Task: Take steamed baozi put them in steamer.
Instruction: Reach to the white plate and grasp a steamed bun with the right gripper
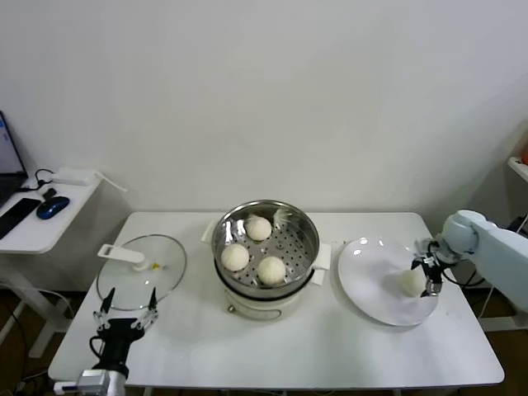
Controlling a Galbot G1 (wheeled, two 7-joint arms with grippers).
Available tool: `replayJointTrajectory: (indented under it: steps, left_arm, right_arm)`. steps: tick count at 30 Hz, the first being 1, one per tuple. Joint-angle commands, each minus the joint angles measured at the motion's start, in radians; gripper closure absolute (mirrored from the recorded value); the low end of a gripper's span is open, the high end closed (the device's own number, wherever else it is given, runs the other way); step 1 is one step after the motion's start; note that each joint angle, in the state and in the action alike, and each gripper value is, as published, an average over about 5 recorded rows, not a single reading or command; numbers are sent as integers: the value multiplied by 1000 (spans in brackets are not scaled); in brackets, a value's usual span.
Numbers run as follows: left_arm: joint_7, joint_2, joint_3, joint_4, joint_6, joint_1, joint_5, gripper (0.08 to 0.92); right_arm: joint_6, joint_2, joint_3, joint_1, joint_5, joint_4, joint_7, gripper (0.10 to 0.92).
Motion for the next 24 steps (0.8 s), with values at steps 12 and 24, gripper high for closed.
replayJointTrajectory:
  steps: [12, 24]
  left_arm:
    - [-2, -1, 1, 3, -1, -1, 4, 177]
    - [-2, -4, 2, 1, -2, -1, 5, 177]
  right_arm:
    - [0, 38, 40, -27, -16, -38, -15, 220]
    - [-23, 1, 1, 8, 47, 13, -15, 326]
